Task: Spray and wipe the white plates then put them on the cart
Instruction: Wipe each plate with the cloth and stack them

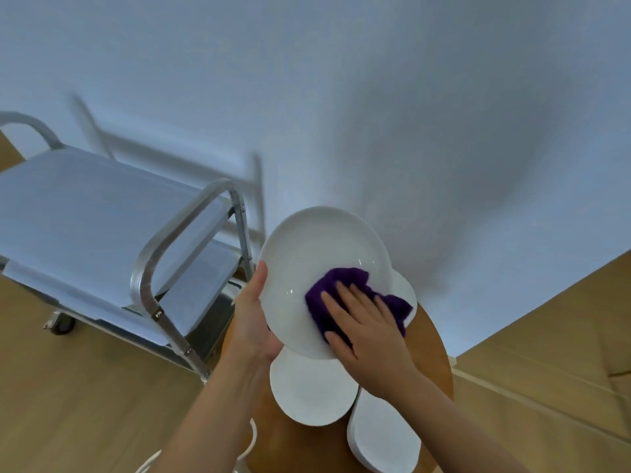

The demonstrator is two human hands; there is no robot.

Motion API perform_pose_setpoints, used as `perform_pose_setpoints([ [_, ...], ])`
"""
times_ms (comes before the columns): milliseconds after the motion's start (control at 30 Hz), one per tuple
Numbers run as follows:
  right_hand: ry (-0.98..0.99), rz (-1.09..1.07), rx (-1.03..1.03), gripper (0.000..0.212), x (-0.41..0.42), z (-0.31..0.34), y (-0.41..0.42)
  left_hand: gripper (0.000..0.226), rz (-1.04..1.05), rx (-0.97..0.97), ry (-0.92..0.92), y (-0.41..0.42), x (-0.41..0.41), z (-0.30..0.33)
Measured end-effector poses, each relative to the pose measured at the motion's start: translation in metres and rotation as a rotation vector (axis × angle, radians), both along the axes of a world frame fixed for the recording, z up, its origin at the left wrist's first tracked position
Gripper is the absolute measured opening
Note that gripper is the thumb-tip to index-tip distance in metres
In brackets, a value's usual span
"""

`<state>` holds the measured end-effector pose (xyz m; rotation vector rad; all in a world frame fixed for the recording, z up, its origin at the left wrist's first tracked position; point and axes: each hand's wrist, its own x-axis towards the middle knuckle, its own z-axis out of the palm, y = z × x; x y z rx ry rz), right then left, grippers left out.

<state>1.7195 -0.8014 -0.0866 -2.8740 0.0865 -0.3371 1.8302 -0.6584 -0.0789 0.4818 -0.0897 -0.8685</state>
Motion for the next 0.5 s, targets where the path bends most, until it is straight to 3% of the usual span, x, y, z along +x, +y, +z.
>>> perform_pose_setpoints([
  [100,0.014,-0.199,-0.021,0.055,0.009,0.010,-0.016,0.057,-0.018,-0.007,-0.025,-0.002,-0.005,0.010],
  [200,-0.053,-0.291,0.028,0.057,0.034,0.027,-0.027,0.054,0.085,0.119,-0.013,-0.010,-0.007,0.017],
  [333,-0.212,-0.332,0.126,0.056,0.066,0.051,-0.022,0.050,0.101,0.169,-0.116,-0.020,-0.002,0.040],
  [500,-0.235,-0.284,0.299,0.052,0.099,0.073,0.009,0.047,0.097,0.145,-0.174,-0.030,0.000,0.057],
])
